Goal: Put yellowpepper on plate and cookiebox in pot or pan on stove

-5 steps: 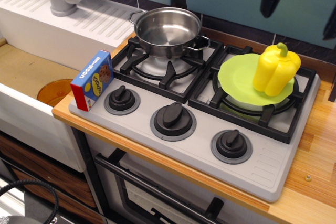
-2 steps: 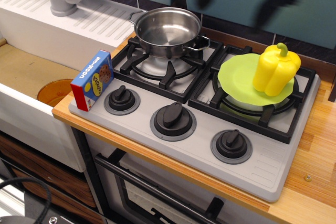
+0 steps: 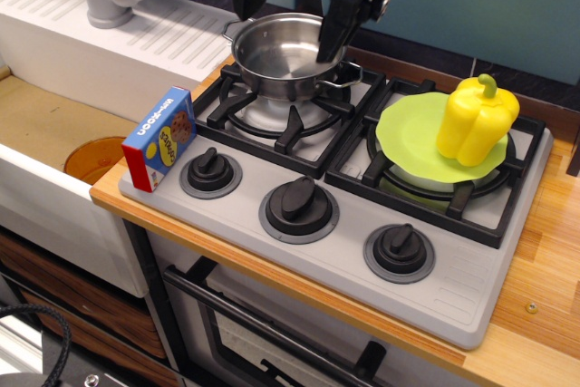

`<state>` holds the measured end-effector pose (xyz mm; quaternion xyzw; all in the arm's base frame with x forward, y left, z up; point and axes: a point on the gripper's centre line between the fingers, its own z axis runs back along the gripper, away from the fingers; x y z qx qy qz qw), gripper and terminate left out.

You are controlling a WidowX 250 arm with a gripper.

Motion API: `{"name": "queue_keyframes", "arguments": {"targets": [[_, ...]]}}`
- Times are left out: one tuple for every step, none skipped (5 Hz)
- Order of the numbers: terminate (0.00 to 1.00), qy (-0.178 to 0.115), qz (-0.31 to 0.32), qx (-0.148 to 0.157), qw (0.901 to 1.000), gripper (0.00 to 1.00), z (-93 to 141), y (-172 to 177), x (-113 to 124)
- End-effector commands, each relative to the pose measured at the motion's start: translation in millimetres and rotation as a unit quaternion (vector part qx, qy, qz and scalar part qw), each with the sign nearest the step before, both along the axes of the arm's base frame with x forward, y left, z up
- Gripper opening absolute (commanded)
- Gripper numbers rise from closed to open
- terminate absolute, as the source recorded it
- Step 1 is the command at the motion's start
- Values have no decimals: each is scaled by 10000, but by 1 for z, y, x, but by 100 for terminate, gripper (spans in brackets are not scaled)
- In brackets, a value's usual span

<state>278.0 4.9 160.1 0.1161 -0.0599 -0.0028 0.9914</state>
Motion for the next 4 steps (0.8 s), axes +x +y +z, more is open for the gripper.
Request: {"name": "queue_keyframes", "arguments": {"targets": [[0,-447,52,211,9988,100,13,59,12],[0,-514,267,471,9972,100,15,85,13],[0,-566,60,494,9972,100,12,106,18],[0,-566,60,494,9972,100,12,106,18]]}}
